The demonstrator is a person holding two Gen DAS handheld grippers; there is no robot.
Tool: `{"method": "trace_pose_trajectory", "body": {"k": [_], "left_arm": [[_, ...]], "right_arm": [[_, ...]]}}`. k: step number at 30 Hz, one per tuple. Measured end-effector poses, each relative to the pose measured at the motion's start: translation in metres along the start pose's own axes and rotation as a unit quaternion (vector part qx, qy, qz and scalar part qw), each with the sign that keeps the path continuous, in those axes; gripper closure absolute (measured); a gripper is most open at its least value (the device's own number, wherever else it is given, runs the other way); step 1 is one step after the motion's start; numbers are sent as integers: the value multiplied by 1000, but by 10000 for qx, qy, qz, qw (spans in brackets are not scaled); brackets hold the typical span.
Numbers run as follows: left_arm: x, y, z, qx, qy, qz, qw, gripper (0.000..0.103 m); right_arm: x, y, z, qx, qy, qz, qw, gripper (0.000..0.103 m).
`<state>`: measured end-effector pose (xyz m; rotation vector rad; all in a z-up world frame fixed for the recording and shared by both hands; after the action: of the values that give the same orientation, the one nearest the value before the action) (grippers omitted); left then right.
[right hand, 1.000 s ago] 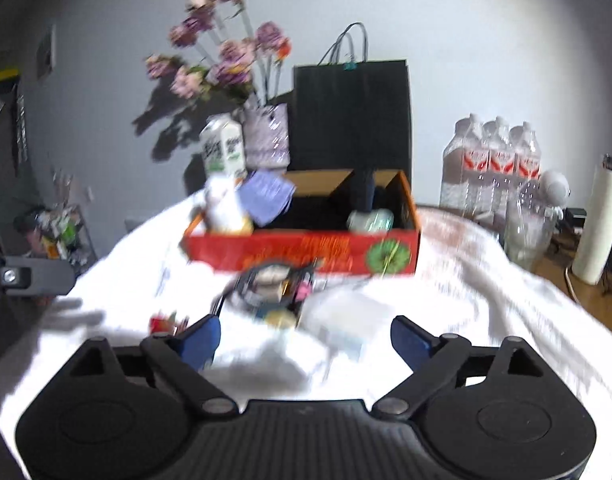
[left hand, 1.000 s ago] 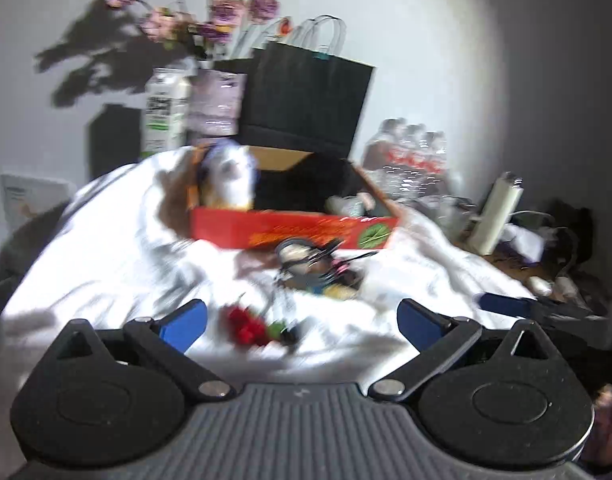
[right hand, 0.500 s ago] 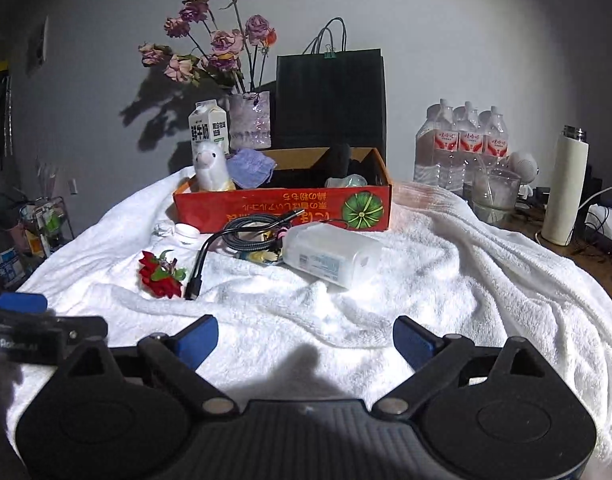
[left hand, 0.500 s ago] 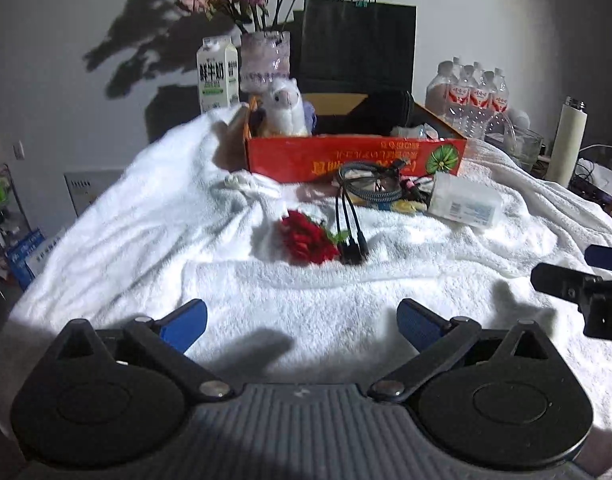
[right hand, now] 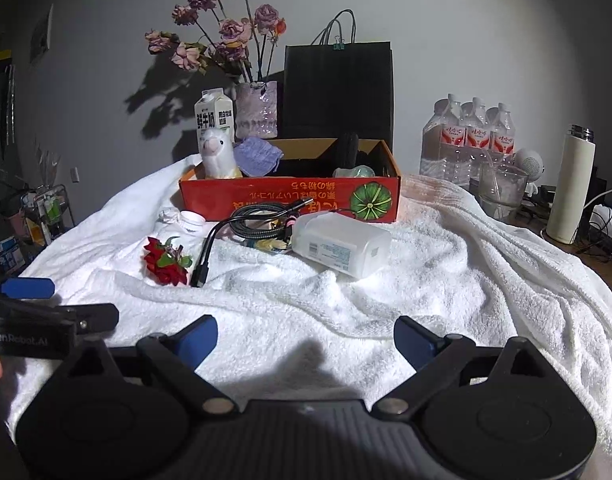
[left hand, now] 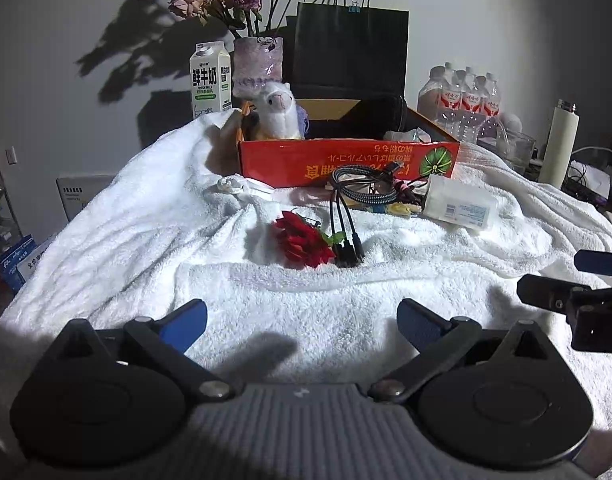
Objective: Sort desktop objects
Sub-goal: 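Withdraw both tools from the box back over the towel, then grasp the red rose with the left tool while the right tool grasps the white container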
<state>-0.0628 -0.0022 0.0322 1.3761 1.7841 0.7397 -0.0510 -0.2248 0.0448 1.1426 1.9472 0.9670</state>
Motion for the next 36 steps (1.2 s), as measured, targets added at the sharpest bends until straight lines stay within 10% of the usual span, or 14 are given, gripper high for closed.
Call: {"method": "trace_pose_trajectory", "body": {"k": [13,23,25,28,36], "left_arm": [[4,30,35,-288,-321,124,9990,0],[5,55,99,298,-815,-507,9949,17],[10,54,109,451,-926,-761,9918,22],[17,51,118,571,-881,-982,9896,60],[18,52,106,351,-961,-879,9909,65]], "right_arm": [[4,12,28,129,65,-37,9999,9],[-19,35,78,290,-251,129,9992,9],[-30,41,92,256,-303,510,9979,9],[-43,48,118,269,-265,1071,9935,9],[-46,59,169,580,-629,1351,9871,21]]}}
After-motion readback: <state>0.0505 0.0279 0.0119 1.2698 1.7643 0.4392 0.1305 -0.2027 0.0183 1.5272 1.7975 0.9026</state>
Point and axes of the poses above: each gripper's, at about its wrist camera, not at the fingertips, and z roughly the way its jaws point, x to its left, y to its top, the point moved 3 cm from there along z, roughly the way its jaws point, and after that the axes turned 14 degrees about -z, right-handed, at the moved point
